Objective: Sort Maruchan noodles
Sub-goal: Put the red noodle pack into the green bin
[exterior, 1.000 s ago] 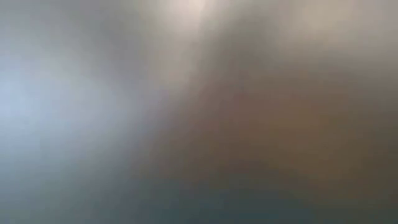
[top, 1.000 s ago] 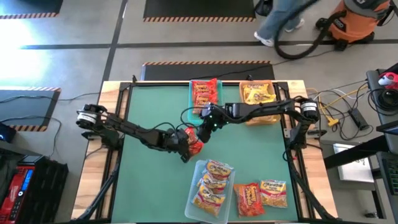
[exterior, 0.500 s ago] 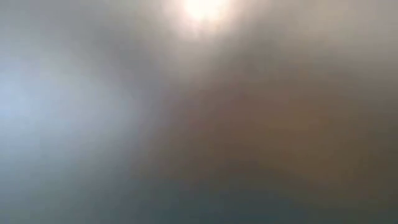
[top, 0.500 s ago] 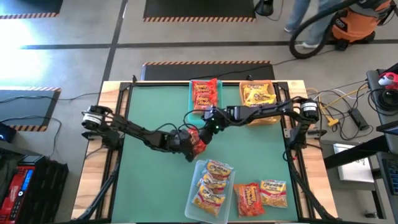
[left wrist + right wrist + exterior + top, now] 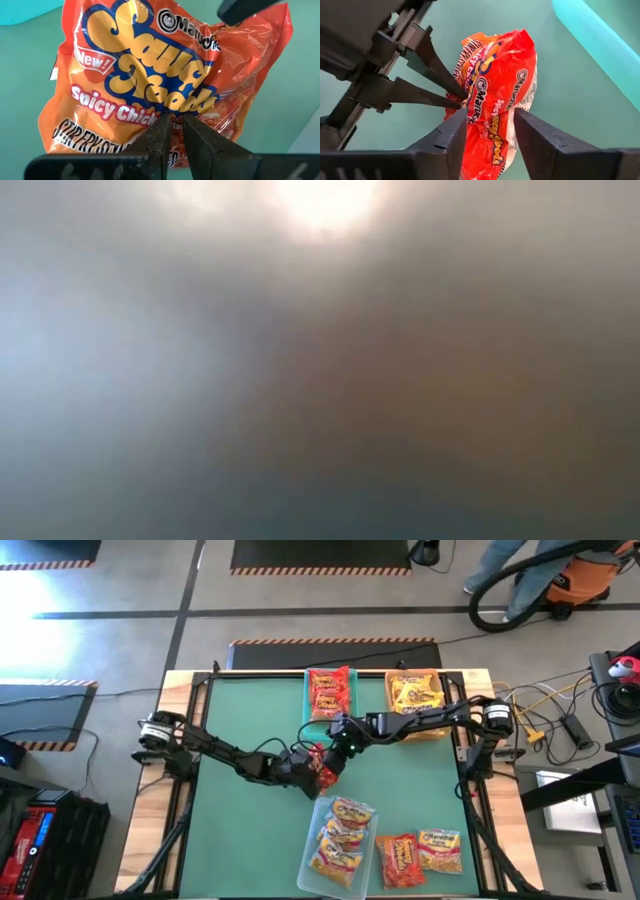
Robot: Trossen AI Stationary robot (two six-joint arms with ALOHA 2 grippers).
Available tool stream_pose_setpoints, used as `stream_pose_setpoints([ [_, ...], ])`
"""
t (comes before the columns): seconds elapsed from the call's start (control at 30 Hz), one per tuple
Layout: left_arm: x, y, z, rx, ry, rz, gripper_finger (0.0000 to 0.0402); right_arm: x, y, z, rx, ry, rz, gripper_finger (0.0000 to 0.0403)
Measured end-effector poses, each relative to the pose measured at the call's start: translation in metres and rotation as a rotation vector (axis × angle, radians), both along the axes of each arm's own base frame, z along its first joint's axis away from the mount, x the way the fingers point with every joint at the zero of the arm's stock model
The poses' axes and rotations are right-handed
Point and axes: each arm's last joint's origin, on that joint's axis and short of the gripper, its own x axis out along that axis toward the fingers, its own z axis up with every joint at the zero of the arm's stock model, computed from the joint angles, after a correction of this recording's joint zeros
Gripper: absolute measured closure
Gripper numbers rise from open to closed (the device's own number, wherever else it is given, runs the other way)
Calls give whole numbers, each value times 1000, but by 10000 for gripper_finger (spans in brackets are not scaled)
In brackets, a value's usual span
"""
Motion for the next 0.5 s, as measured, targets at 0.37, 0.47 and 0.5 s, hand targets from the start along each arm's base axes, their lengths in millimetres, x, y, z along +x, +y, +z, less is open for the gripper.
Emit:
stream_pose_setpoints([
  [0.37,5,0,-2,-8,-54,12,365,-8,2,-20,43,-11,-49,185],
  [0.47,6,0,-3,-6,-61,15,365,-9,3,-23,44,-37,-51,182],
  [0.5,6,-1,-3,-7,-66,15,365,-9,3,-23,44,-40,-51,182],
])
